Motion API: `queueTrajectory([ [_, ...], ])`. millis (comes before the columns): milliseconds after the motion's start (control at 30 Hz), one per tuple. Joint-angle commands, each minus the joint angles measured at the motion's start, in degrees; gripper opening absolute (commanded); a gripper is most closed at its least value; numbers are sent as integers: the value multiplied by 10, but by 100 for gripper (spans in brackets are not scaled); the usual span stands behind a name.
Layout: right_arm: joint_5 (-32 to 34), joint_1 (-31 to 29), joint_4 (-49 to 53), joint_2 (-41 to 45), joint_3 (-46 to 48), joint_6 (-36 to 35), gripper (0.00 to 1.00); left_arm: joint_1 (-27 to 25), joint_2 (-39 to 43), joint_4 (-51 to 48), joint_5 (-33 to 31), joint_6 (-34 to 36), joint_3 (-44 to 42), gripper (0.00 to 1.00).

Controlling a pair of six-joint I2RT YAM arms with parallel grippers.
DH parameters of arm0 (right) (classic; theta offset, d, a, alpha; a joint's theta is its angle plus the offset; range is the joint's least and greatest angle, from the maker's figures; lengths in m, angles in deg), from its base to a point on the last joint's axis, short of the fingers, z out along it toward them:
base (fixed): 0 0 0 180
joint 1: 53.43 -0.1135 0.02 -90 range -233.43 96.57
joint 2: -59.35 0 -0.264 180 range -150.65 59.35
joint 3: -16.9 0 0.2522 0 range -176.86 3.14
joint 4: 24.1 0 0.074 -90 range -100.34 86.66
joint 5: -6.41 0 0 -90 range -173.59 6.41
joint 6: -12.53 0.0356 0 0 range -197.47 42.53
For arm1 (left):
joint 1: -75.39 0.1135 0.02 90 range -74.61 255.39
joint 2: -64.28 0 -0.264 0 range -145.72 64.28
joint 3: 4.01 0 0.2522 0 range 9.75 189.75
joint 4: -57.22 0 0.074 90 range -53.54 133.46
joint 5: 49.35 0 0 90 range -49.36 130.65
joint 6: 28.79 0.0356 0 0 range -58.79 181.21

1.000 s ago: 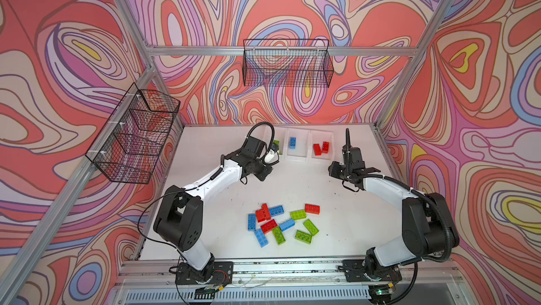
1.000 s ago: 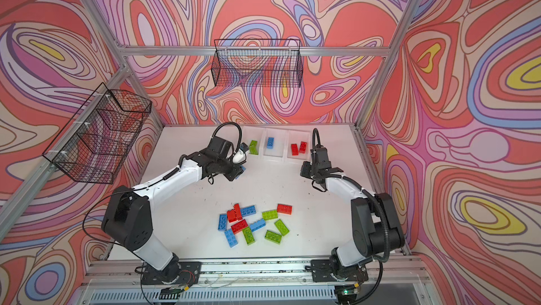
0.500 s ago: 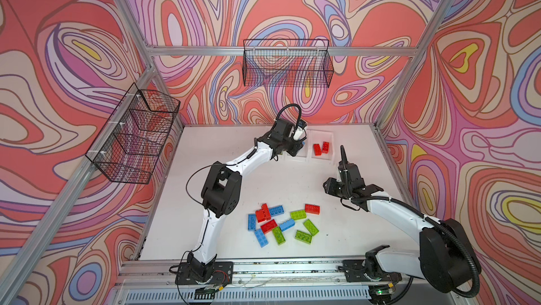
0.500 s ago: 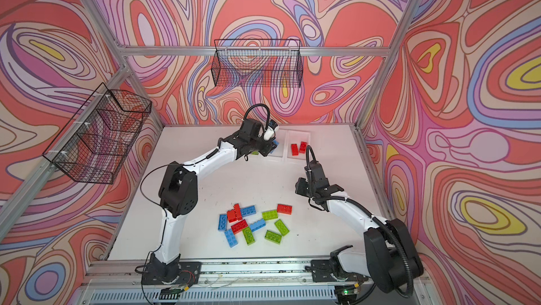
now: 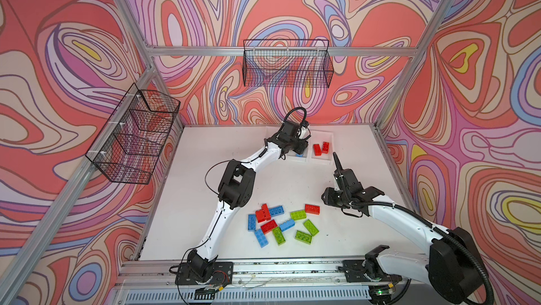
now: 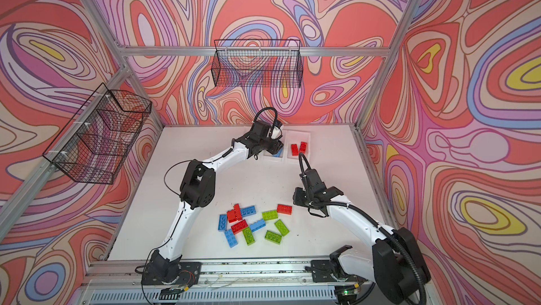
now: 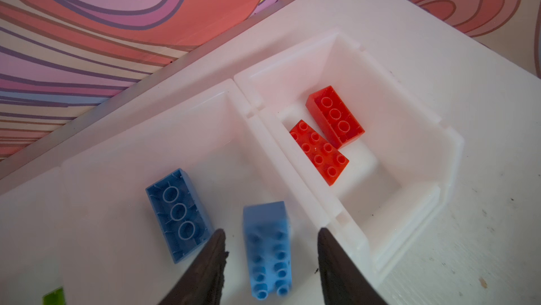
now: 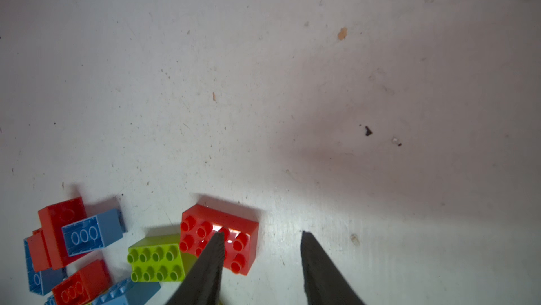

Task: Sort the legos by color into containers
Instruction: 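Place the blue brick in the middle bin while the right reaches a red brick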

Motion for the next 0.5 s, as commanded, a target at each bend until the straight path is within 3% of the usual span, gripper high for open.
queueTrajectory([
  [0, -19, -25, 32, -8, -18, -15, 49, -1, 11, 18, 7, 5, 12, 66],
  [200, 1, -80, 55, -40, -47, -51, 57, 7, 92, 39, -11, 20, -56, 70],
  [467, 47, -122, 126, -82, -90, -102, 62, 24, 269, 78, -37, 65, -240, 70],
])
